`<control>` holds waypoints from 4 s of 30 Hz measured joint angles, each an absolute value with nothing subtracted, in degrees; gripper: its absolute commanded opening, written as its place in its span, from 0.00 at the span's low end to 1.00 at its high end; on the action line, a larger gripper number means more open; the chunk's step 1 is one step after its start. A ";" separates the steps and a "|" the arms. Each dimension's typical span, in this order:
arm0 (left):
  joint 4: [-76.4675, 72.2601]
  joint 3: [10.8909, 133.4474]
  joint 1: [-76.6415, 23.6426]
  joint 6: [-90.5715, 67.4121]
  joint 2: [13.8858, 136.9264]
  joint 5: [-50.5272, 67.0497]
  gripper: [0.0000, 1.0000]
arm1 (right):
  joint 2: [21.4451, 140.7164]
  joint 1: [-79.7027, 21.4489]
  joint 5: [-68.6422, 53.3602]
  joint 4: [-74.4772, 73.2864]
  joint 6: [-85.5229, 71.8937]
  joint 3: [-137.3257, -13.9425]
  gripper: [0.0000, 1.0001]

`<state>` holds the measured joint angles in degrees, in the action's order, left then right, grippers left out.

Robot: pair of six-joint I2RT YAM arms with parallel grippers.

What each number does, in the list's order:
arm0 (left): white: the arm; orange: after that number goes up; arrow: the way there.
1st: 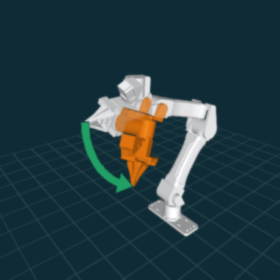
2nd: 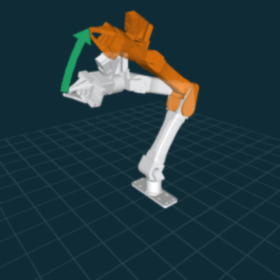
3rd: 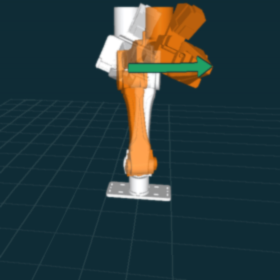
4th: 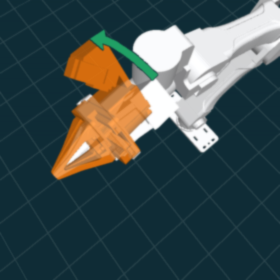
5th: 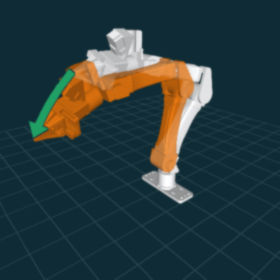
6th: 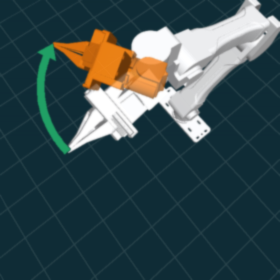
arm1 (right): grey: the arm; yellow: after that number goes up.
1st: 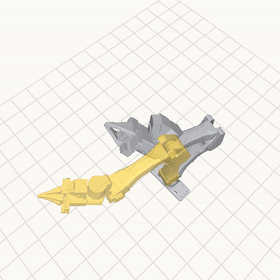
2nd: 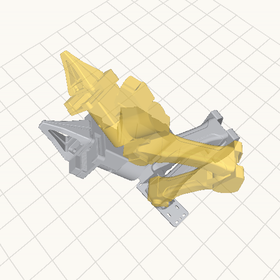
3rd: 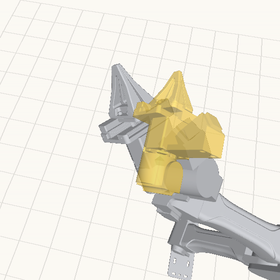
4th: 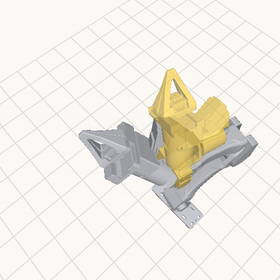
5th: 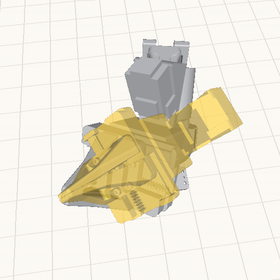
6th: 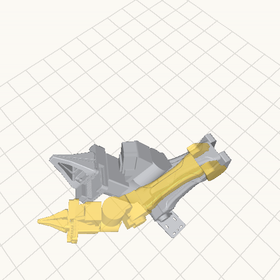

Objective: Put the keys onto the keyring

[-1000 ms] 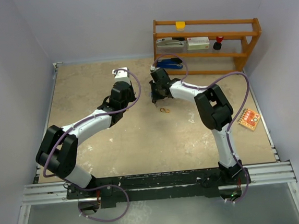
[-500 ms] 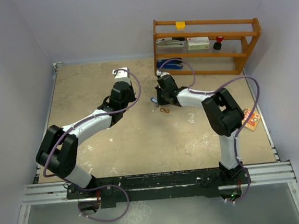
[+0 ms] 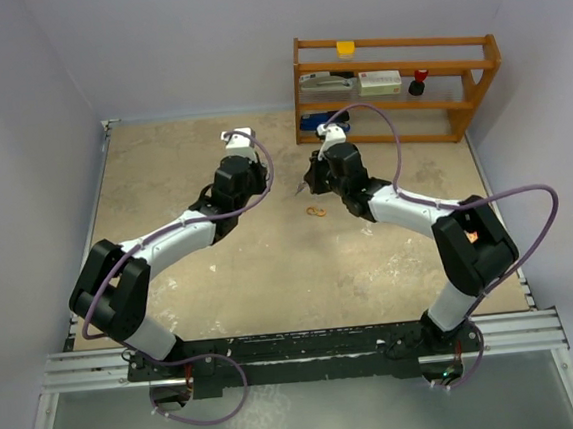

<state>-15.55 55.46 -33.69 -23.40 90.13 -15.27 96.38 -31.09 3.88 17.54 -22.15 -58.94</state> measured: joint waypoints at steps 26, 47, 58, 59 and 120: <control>-20.18 55.40 -39.70 -21.12 90.15 -15.73 0.00 | 85.45 -31.09 -11.18 27.09 -22.09 -52.47 0.00; -23.20 53.56 -41.06 -17.06 89.97 -15.79 0.00 | 87.00 -31.09 -14.48 26.37 -23.40 -52.51 0.00; -23.20 53.52 -41.17 -16.69 89.97 -15.86 0.00 | 87.00 -31.09 -14.55 26.28 -23.44 -52.60 0.00; -23.20 53.52 -41.23 -16.64 89.97 -15.88 0.00 | 87.00 -31.09 -14.57 26.24 -23.44 -52.60 0.00; -29.74 46.70 -42.15 -13.87 85.41 -15.66 0.00 | 88.90 -31.11 -16.05 21.98 -24.88 -56.14 0.00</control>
